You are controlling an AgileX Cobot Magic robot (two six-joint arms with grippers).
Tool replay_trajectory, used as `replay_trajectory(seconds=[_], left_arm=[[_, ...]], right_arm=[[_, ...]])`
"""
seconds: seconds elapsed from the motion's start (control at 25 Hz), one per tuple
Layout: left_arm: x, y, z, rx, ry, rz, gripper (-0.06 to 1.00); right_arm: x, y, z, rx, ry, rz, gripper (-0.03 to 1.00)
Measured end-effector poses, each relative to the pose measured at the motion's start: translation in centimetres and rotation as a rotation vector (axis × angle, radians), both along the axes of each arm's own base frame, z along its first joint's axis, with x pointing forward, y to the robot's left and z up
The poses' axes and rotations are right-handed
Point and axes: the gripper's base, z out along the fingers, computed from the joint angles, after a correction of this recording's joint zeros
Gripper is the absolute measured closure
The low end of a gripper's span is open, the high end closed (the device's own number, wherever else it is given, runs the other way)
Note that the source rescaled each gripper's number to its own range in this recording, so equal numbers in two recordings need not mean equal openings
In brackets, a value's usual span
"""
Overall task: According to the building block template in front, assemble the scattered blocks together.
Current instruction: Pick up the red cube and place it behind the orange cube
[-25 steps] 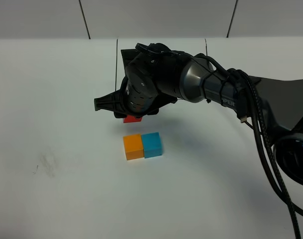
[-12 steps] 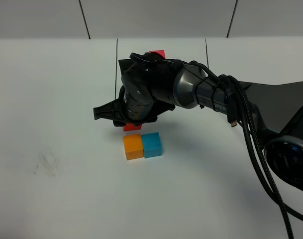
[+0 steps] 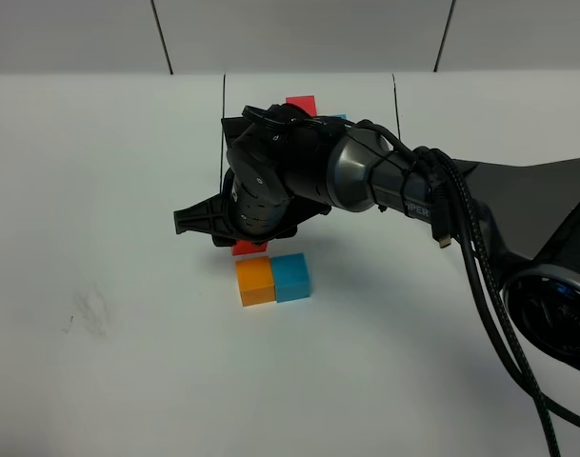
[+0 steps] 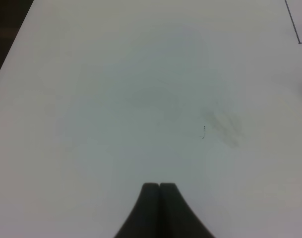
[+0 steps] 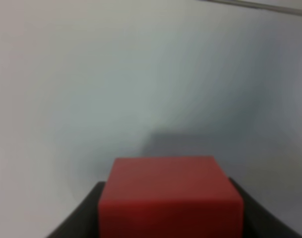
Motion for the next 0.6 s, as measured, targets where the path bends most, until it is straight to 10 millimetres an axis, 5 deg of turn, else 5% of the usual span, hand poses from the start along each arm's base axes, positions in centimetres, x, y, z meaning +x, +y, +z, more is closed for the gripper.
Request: replay_trajectory(seconds=[0.6], left_arm=[[0.0, 0.0, 0.0, 0.0, 0.0, 0.0, 0.94]], right_arm=[[-0.04, -0.07, -0.03, -0.008, 0.005, 0.0, 0.54]])
